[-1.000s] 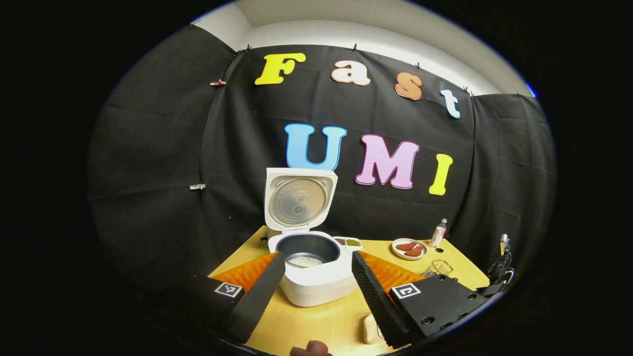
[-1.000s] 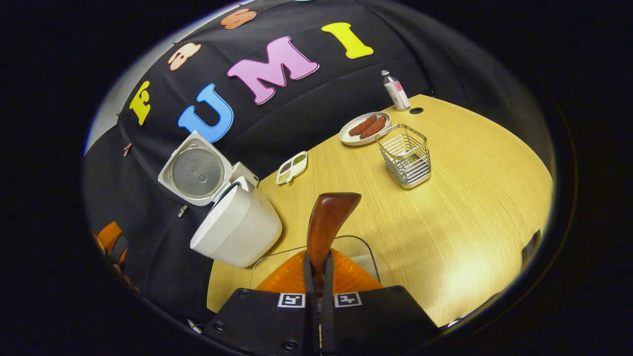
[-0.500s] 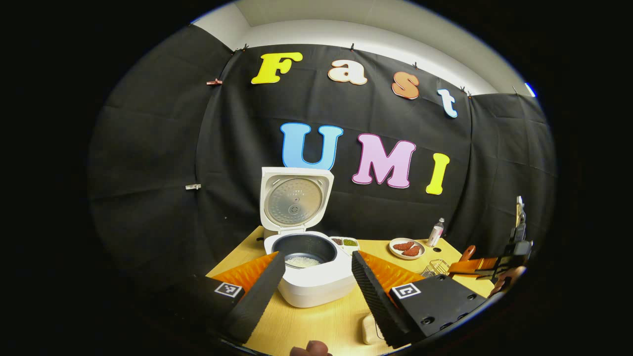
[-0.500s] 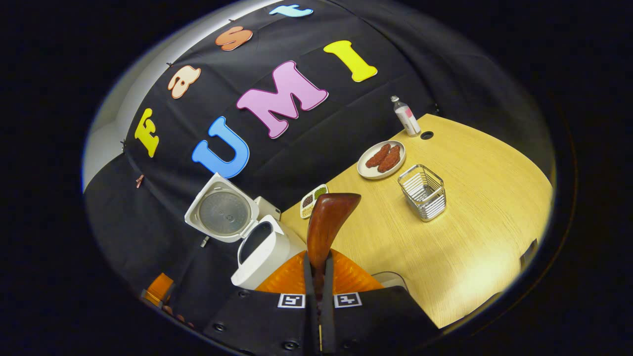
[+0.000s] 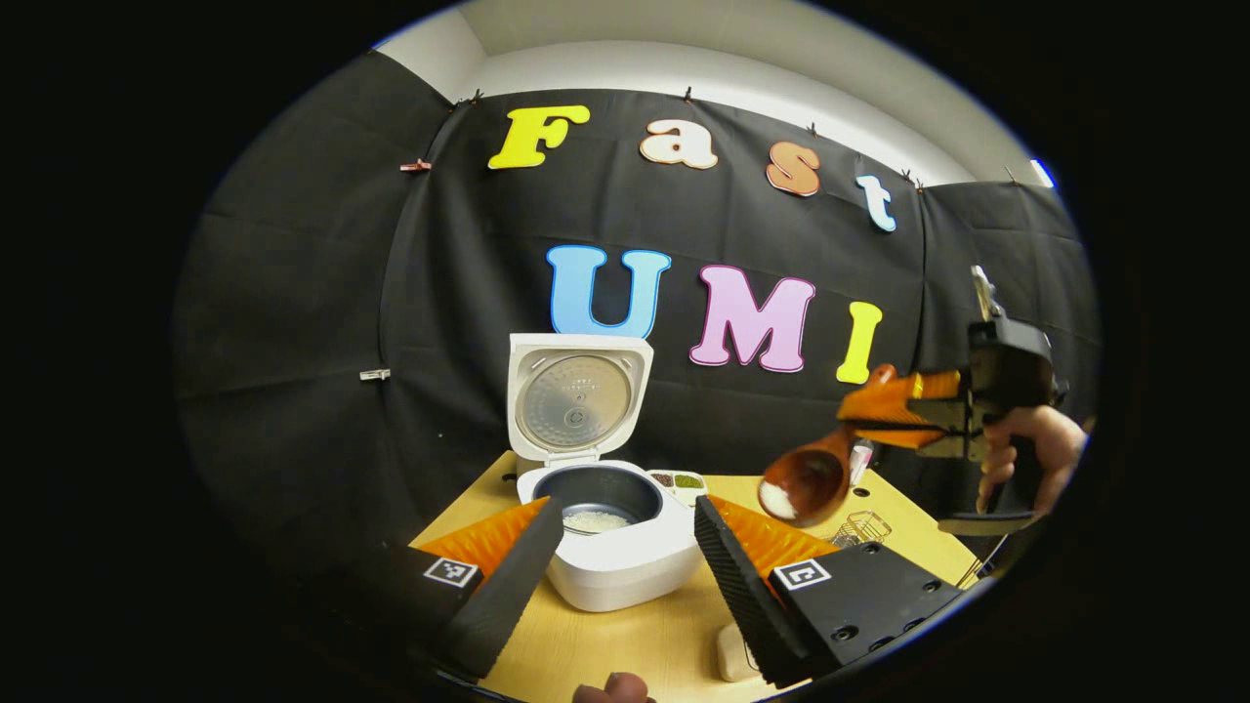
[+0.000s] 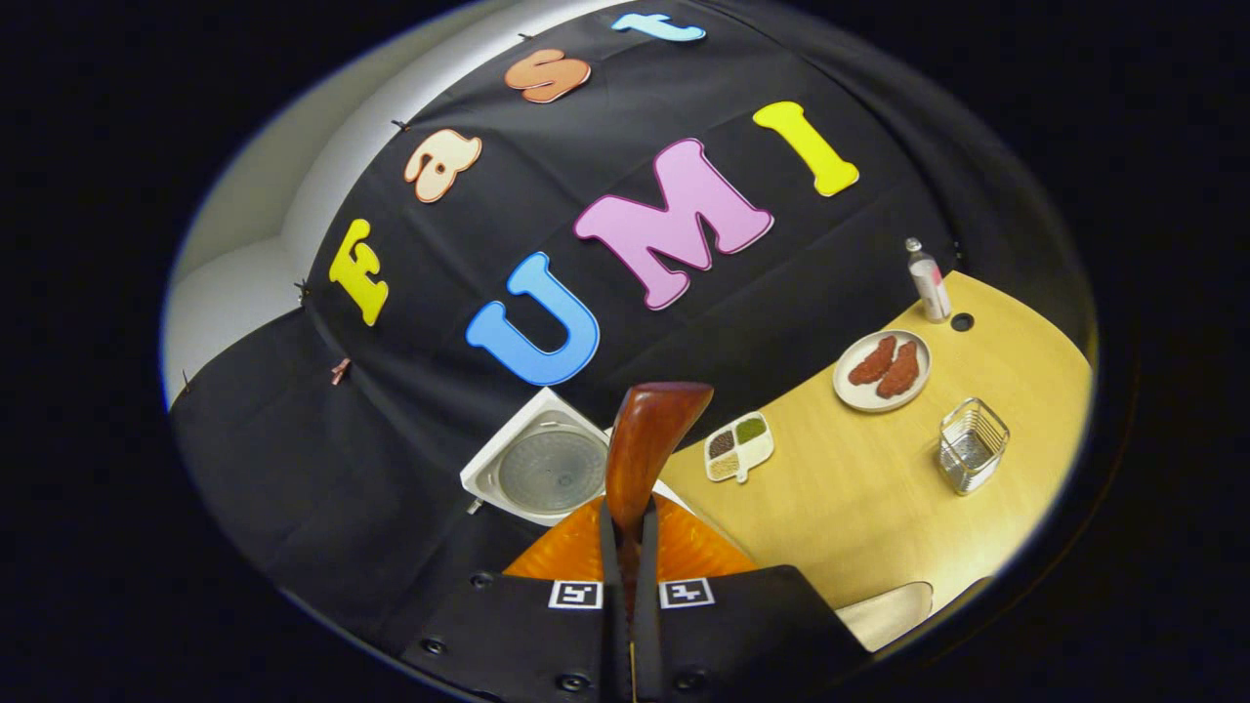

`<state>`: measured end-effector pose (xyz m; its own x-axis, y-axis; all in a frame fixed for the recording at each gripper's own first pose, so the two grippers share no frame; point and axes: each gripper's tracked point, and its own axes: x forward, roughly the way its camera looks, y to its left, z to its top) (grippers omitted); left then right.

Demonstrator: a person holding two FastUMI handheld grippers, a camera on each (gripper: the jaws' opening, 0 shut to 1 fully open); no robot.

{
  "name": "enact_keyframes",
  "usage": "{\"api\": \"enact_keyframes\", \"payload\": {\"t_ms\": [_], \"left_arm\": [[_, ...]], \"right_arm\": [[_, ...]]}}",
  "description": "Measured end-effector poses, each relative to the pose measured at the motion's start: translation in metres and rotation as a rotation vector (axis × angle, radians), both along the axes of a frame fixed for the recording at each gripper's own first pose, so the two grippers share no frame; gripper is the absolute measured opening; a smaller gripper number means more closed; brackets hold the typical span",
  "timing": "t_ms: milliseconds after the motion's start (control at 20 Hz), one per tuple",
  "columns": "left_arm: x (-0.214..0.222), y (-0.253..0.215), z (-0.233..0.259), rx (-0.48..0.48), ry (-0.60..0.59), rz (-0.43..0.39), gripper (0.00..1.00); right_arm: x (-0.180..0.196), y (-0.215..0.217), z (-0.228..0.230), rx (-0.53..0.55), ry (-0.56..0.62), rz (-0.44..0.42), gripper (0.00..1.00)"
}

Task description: Close the left gripper, press the button to open the rice cooker; take a wooden spoon from the chopstick holder with the right hand, scoop a spoonful of rice and pour it into the rice cooker, then put the wooden spoon back into the chopstick holder.

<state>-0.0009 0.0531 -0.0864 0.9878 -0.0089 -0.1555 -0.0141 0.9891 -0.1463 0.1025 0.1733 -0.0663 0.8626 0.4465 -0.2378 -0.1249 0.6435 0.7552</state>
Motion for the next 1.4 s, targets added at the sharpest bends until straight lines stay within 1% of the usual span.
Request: {"api": "enact_keyframes", "payload": {"t_ms": [150,300,450,600,750,900,1100,1400], "left_arm": [[-0.003,-0.001,-0.003,-0.007,0.005,0.001,0.94],[-0.005,0.006,-0.008,-0.022,0.007,0.012,0.94],[0.002,0.018,-0.012,-0.004,0.007,0.035,0.94],[0.005,0.020,-0.020,-0.024,0.017,0.038,0.94],[0.009,0.026,-0.027,-0.038,0.030,0.050,0.94],[0.015,0.036,-0.035,-0.040,0.041,0.057,0.94],[0.020,0.049,-0.043,-0.032,0.056,0.075,0.94],[0.017,0.068,-0.055,-0.064,0.087,0.109,0.94]], "right_arm": [[0.022,0.032,0.021,0.028,-0.035,0.027,0.06],[0.042,0.060,0.027,0.025,-0.050,0.041,0.06],[0.067,0.081,0.018,0.004,-0.052,0.030,0.06],[0.088,0.104,-0.003,-0.039,-0.043,0.031,0.06],[0.108,0.128,-0.021,-0.124,-0.072,0.040,0.06],[0.121,0.155,-0.033,-0.250,-0.138,0.067,0.06],[0.130,0.189,-0.045,-0.442,-0.242,0.146,0.06],[0.130,0.224,-0.047,-0.644,-0.408,0.255,0.06]]}}
